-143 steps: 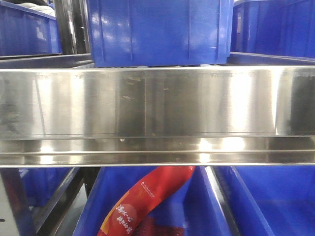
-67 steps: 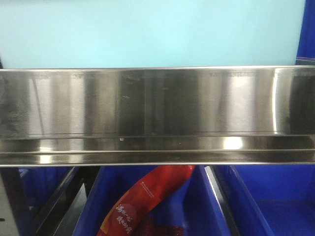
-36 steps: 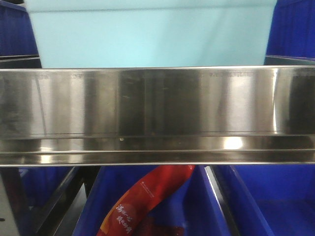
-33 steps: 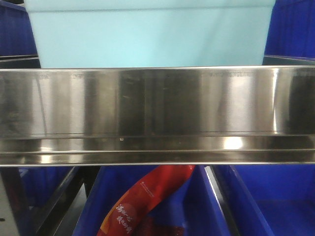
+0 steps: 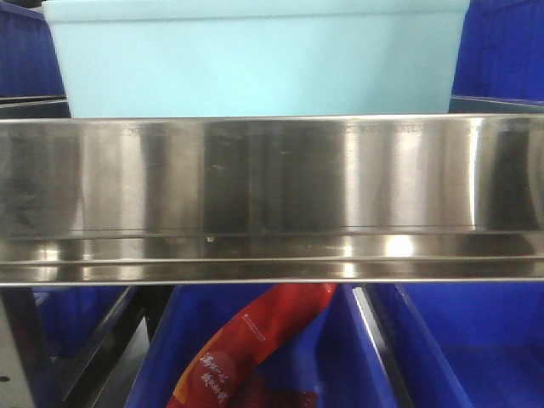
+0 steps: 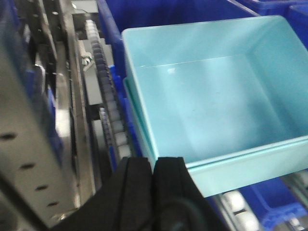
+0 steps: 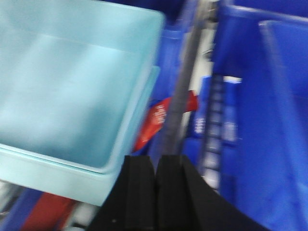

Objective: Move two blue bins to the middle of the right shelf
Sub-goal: 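Raise both grippers and lower the nested bins onto the middle shelf, then open both grippers to release the bins on the shelf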

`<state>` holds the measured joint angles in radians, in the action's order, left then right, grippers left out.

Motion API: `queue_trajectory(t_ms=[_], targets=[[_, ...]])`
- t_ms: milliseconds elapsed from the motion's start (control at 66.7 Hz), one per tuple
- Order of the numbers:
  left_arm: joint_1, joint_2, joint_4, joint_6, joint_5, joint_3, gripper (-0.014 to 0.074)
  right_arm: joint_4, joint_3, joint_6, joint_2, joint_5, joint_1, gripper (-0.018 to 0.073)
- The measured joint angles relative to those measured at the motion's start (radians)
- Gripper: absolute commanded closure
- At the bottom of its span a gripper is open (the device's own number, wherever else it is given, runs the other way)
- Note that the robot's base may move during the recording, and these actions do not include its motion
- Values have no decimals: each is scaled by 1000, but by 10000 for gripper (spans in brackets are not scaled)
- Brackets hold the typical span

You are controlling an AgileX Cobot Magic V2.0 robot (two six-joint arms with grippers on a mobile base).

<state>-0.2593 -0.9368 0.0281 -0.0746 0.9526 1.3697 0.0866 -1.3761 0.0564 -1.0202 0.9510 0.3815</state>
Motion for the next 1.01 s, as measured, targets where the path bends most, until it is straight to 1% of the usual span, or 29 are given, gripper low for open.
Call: queue_trajectory(t_ms=[90, 270, 450, 645, 750, 870, 1005], targets=[[0, 86, 36, -32, -69, -124, 708, 48, 114, 15, 88, -53, 0, 713], [0, 278, 96, -54, -220, -393, 708, 61, 370, 19, 278, -167, 0, 713], [0, 476, 105, -58, -368, -636, 708, 64, 609, 20, 487, -268, 0, 713], [0, 649, 105, -60, -527, -829, 708, 64, 838, 23, 705, -393, 0, 713], [0, 714, 105, -60, -614, -902, 708, 64, 908, 23, 801, -441, 0, 713], [0, 755, 105, -60, -707, -966, 708, 64, 942, 23, 879, -463, 0, 713], [0, 761, 105, -60, -726, -976, 708, 64, 945, 23, 898, -485, 0, 713]])
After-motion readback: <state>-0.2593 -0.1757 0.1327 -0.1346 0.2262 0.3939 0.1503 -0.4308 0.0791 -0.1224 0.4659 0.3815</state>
